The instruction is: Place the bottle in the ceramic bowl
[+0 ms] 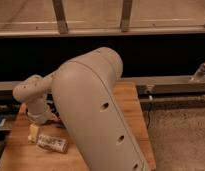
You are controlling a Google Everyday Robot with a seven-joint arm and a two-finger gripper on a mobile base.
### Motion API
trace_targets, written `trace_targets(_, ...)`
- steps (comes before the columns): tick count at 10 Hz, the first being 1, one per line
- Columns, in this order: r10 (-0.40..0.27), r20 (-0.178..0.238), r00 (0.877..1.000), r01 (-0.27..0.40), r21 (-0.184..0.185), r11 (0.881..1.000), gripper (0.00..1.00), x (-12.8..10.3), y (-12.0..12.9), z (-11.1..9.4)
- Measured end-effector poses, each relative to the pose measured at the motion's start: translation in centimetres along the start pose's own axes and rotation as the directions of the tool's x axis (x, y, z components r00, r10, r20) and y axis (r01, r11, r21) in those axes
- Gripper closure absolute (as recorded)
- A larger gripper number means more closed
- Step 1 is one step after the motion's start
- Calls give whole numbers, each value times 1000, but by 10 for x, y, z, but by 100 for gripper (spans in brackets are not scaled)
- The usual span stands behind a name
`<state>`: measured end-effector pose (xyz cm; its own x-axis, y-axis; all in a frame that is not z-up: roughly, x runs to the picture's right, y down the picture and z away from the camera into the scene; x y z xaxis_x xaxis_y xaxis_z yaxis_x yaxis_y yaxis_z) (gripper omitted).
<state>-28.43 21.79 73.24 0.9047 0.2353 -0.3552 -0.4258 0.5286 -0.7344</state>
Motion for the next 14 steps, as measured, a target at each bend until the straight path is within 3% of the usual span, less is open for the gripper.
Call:
trace_targets(4, 15, -42, 999, -17, -43, 999, 20, 3, 6, 28)
trace_targets(12, 53, -70, 996, -60, -96, 994, 21, 7, 16, 63)
trace_targets(14, 72, -69, 995, -78, -91, 993, 42, 10, 16, 66)
